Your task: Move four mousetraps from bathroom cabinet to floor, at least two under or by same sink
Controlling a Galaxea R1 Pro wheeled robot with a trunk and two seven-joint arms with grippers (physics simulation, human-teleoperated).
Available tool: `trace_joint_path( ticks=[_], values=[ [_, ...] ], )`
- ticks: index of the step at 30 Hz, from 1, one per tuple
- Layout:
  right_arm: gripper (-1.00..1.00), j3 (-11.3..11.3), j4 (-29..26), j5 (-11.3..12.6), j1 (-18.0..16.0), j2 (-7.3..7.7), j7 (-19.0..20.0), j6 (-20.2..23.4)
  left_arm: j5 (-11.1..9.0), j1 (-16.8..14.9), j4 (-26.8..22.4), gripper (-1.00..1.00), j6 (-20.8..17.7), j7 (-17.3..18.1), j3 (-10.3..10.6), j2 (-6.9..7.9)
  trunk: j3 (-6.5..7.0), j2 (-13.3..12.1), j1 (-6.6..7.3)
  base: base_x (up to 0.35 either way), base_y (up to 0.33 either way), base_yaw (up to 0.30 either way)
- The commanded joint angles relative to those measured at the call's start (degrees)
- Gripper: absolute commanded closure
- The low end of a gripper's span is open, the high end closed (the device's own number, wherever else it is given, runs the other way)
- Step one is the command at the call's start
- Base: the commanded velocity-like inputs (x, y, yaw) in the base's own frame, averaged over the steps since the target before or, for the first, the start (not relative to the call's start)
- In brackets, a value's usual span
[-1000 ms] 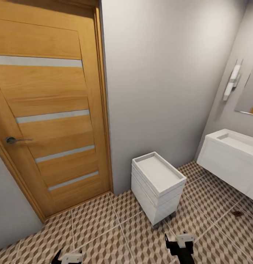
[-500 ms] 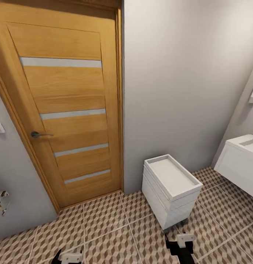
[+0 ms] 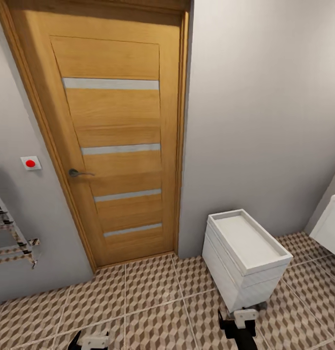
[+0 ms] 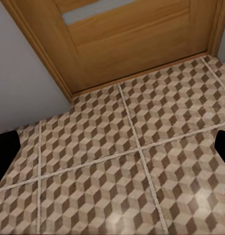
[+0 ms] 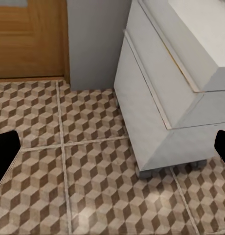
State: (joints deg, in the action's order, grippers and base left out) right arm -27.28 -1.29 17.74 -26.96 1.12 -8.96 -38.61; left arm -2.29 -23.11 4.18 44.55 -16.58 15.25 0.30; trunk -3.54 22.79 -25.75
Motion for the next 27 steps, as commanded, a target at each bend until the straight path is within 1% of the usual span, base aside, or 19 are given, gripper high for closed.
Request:
trace_joint_path(
  ticks=[1, 27],
  values=[
    [-1.0, -0.5, 0.0, 0.2, 0.0, -0.02, -0.4, -0.1, -0.2, -0.1, 0.2, -1.0, 0.3, -0.2, 0.5, -0.04, -0.13, 0.1, -0.04, 0.0, 0.0, 0.257],
    [-1.0, -0.5, 0.0, 0.2, 0.0, -0.16, -0.4, -0.1, -0.2, -0.1, 0.2, -1.0, 0.2, -0.2, 0.5, -0.12, -0.13, 0.1, -0.04, 0.0, 0.0, 0.257]
  ],
)
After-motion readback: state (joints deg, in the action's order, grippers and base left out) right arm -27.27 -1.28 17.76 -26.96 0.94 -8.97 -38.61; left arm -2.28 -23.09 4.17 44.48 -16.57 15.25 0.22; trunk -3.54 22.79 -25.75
